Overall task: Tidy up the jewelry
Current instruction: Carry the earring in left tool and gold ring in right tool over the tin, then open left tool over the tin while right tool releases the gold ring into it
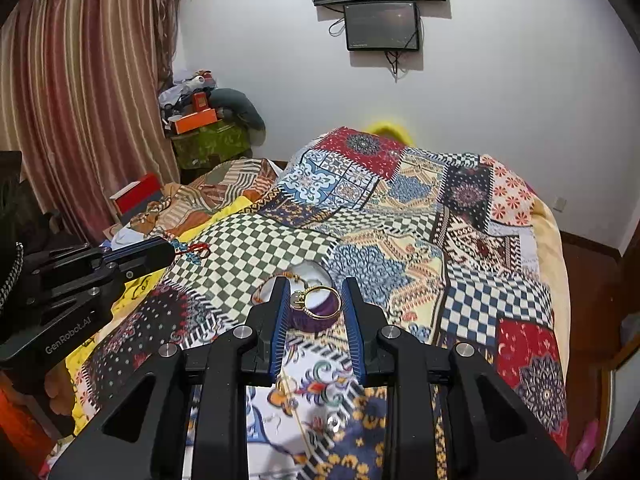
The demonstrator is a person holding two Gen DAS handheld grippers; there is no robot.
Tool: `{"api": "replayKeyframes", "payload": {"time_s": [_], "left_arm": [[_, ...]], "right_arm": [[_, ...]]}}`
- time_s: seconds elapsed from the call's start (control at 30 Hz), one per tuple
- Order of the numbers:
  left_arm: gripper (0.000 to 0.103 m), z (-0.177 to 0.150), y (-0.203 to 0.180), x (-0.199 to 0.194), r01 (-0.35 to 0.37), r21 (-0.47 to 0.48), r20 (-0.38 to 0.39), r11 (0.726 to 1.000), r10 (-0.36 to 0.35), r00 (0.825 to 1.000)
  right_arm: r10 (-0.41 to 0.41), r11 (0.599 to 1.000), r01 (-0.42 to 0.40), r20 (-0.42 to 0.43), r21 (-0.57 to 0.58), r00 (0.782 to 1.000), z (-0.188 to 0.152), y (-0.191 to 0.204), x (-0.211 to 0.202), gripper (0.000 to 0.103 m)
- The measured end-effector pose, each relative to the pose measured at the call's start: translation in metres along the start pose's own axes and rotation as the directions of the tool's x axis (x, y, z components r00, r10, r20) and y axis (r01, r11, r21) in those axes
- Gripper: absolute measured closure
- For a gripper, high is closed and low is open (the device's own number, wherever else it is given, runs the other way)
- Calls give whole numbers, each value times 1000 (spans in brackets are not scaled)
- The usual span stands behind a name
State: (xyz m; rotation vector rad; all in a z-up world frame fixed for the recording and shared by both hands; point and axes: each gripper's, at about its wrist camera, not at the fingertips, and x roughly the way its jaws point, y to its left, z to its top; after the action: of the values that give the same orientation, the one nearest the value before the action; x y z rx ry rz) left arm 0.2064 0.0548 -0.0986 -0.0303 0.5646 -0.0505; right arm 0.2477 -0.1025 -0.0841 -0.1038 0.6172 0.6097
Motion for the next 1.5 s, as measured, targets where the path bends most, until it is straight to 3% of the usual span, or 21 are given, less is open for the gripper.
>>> {"api": "replayKeyframes", "payload": {"time_s": [0.37,0.77,1.1,1.5], "left_arm": [[102,6,20,38,3,-30,-21,1000,-4,1000],[102,12,29,78,55,-35,-50,998,-57,997],[102,2,26,109,140,-40,-151,989,-144,978],[102,-6,26,125,145,-49,-221,988,-152,963]], "right_arm": [[12,1000,-13,-28,-21,1000,18,-4,40,79],[61,997,-69,-155,-46,986,14,-5,90,79],[73,993,-93,-237,-73,969,6,-5,115,79],[89,993,-105,-252,-50,964,0,-7,122,79]]}}
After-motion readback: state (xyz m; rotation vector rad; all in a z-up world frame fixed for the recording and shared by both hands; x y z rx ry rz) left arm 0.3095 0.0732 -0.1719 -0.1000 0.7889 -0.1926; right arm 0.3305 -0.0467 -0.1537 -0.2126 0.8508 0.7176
